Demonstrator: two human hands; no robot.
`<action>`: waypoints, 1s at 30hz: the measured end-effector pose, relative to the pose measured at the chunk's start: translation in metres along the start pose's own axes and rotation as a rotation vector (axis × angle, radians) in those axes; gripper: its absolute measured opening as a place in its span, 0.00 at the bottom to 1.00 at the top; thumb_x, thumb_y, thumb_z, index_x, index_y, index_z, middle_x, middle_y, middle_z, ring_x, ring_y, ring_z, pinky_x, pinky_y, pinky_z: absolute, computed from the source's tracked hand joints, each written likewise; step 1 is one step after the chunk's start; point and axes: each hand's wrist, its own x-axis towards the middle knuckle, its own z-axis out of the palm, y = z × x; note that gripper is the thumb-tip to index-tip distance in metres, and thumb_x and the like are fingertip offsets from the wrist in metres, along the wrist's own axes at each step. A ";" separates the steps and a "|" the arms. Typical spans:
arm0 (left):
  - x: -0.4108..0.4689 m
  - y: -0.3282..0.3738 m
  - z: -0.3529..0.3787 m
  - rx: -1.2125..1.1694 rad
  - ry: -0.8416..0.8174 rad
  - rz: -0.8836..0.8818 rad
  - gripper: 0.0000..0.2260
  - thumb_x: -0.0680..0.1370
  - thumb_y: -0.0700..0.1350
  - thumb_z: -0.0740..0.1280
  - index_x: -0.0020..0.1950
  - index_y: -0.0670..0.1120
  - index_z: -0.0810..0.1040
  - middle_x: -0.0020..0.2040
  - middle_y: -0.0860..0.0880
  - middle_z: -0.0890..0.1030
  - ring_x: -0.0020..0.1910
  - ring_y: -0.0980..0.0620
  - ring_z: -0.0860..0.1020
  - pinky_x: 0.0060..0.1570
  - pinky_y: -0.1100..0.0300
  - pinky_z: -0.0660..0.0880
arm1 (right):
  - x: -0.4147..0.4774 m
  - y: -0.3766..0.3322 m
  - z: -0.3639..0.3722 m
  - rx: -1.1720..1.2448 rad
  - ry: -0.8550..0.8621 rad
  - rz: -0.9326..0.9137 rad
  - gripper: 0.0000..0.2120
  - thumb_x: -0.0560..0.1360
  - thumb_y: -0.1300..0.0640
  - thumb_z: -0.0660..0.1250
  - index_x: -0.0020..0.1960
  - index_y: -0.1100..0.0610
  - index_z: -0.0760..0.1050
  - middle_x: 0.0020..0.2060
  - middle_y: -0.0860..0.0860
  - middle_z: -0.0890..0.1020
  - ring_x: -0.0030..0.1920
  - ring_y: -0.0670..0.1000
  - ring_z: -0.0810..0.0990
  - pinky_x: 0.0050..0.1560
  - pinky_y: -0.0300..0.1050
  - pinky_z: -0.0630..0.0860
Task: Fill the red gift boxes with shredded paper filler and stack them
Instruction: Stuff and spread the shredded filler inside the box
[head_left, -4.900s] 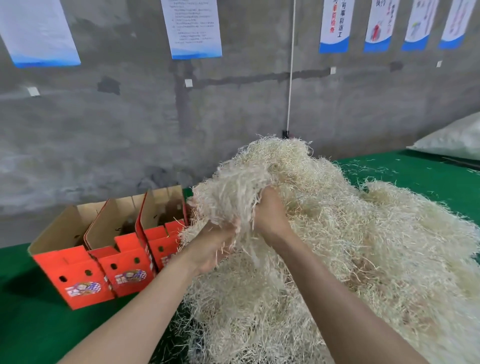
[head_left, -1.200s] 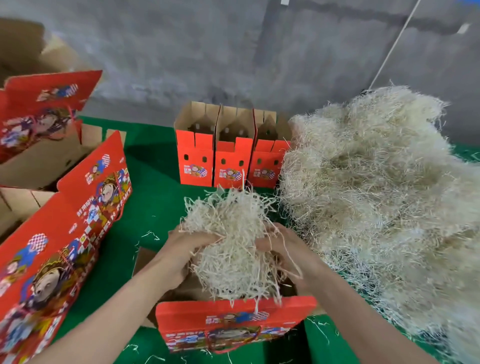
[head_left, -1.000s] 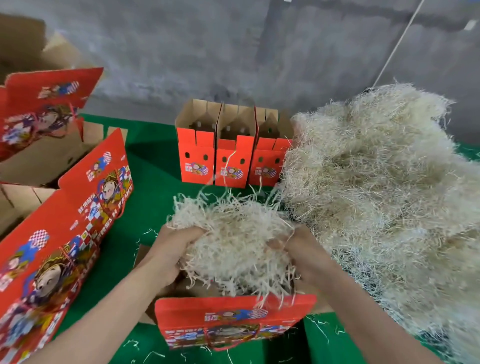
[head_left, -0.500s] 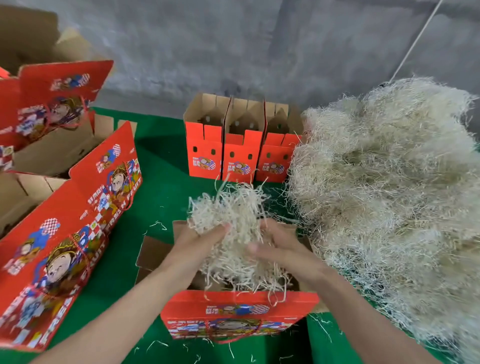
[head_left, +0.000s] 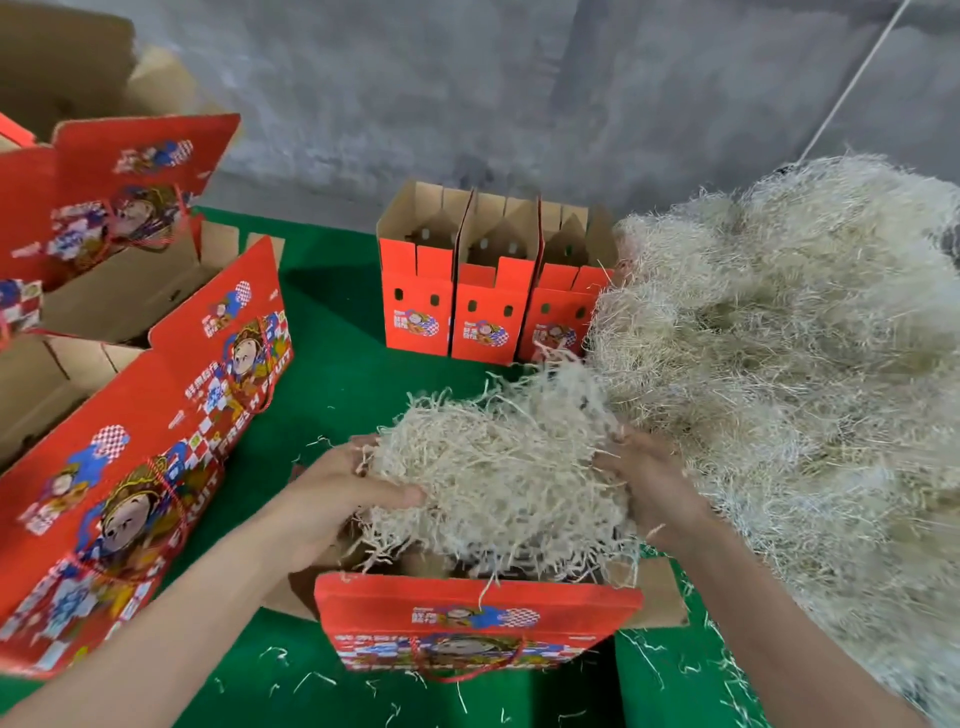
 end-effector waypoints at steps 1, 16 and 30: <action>0.001 -0.001 0.005 0.021 -0.028 0.020 0.41 0.62 0.35 0.76 0.70 0.49 0.62 0.60 0.50 0.74 0.57 0.55 0.71 0.62 0.58 0.61 | -0.001 -0.001 0.006 -0.004 -0.129 -0.018 0.10 0.75 0.63 0.62 0.54 0.54 0.74 0.30 0.45 0.80 0.27 0.43 0.74 0.29 0.34 0.73; 0.005 0.010 0.010 -0.007 0.096 -0.025 0.16 0.60 0.38 0.73 0.46 0.42 0.74 0.57 0.41 0.76 0.62 0.42 0.70 0.67 0.44 0.59 | -0.002 -0.001 0.021 -0.215 0.042 -0.029 0.10 0.73 0.61 0.67 0.41 0.47 0.71 0.34 0.49 0.81 0.20 0.43 0.72 0.22 0.35 0.68; 0.009 0.002 0.034 -0.029 -0.034 0.124 0.27 0.64 0.32 0.73 0.63 0.39 0.73 0.53 0.42 0.82 0.56 0.43 0.78 0.61 0.52 0.70 | -0.003 -0.009 0.030 -0.202 -0.441 0.006 0.16 0.67 0.52 0.71 0.52 0.49 0.71 0.31 0.38 0.80 0.31 0.38 0.76 0.30 0.30 0.69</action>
